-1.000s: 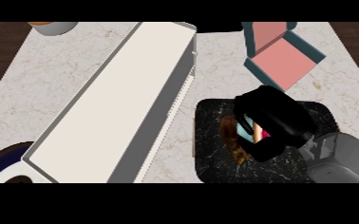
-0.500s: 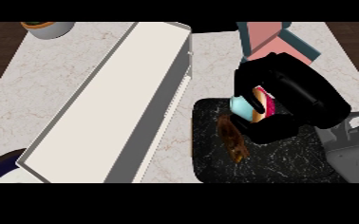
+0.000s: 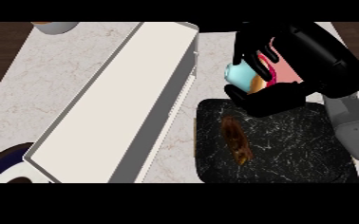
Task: Pick the cupcake from the tray and place it in the tiered shelf
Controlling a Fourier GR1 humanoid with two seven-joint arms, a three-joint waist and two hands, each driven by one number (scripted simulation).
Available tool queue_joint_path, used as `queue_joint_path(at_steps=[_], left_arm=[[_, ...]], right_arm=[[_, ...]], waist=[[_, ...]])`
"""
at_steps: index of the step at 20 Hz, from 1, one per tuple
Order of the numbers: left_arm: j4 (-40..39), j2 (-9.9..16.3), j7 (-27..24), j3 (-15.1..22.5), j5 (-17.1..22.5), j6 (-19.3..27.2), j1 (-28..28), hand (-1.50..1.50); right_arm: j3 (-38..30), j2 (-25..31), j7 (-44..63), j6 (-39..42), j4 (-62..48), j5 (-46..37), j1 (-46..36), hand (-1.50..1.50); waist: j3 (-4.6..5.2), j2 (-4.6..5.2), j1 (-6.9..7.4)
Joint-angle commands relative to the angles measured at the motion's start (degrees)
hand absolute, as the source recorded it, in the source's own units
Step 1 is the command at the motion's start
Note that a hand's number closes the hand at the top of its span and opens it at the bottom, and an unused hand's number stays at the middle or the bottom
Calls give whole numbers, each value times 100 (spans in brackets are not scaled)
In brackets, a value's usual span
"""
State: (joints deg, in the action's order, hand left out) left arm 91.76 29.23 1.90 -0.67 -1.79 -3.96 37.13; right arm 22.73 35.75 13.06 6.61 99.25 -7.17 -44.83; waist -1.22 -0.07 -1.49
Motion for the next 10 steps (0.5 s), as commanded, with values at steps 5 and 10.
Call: queue_joint_path(at_steps=[5, 10], left_arm=[[561, -807, -188, 494, 326, -106, -1501, 0], [585, -926, -194, 557, 221, -183, -1554, 0]], right_arm=[[91, -563, 545, -3, -652, -113, -947, 150], [472, -955, 625, 134, -1096, -363, -1499, 150]], waist=[[190, 77, 10], [196, 104, 135]])
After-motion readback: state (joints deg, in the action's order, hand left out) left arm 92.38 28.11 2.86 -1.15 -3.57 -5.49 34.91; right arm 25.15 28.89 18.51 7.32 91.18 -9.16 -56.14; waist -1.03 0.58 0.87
